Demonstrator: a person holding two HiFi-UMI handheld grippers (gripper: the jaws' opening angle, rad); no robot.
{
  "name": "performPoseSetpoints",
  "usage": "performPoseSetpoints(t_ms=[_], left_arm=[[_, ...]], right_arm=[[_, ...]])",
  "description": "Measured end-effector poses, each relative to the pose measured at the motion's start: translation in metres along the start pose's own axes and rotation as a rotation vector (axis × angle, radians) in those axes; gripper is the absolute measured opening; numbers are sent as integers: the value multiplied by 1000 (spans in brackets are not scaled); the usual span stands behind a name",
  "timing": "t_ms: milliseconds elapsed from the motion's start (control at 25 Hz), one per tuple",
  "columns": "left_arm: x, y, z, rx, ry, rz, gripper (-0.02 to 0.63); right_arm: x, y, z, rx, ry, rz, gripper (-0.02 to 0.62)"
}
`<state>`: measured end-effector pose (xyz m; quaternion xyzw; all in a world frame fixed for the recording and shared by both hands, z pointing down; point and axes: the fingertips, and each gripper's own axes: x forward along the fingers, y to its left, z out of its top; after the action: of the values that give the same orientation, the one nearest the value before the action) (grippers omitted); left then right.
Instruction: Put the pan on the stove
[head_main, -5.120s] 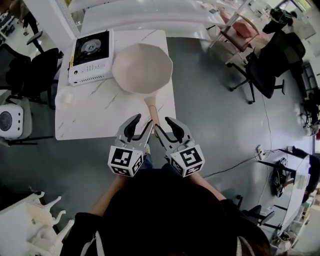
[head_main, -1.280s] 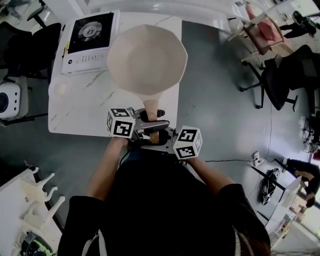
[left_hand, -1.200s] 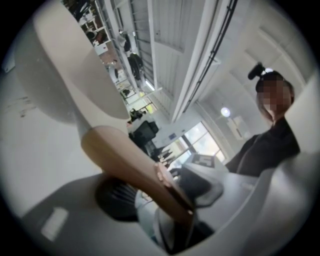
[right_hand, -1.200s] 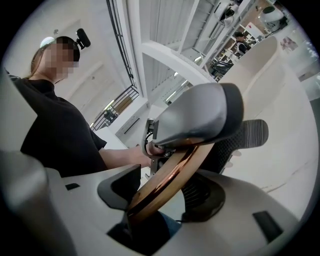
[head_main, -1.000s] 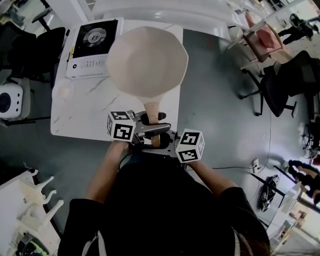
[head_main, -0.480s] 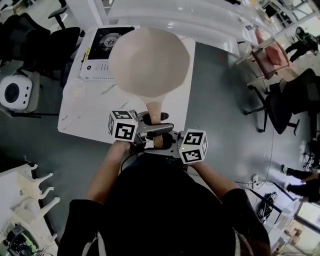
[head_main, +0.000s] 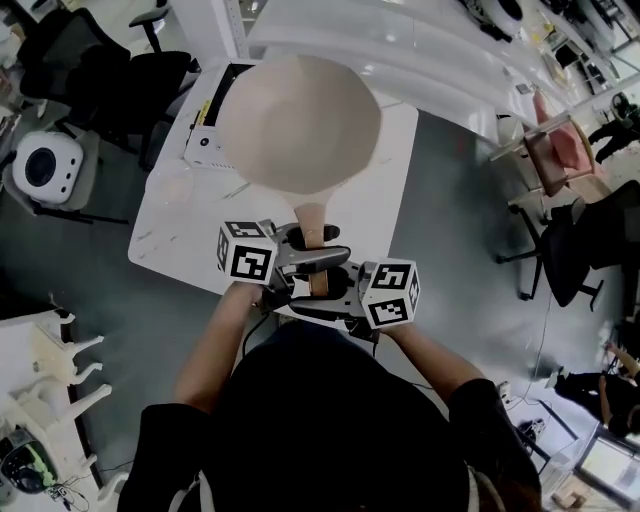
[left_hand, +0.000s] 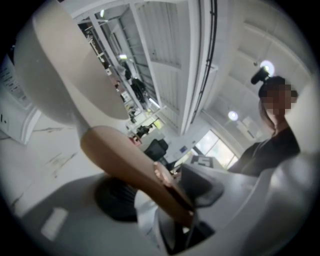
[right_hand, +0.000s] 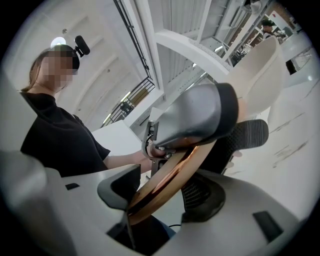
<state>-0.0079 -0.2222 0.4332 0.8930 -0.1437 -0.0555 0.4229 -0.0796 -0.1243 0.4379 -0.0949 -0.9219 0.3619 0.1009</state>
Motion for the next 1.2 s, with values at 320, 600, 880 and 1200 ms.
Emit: performPoseSetpoints(t_ms=[320, 600, 880, 1200], left_arm=[[-13, 24, 31, -4, -41, 45, 256], [-28, 48, 58, -12, -84, 86, 256], [-44, 74, 78, -26, -119, 126, 256], [-53, 103, 100, -53, -157, 141, 257]], right_arm=[[10, -21, 26, -6, 30, 49, 230], [22, -43, 47, -11, 68, 92, 232], [36, -65, 63, -7, 99, 132, 232], [45, -92, 81, 12, 131, 150, 235]])
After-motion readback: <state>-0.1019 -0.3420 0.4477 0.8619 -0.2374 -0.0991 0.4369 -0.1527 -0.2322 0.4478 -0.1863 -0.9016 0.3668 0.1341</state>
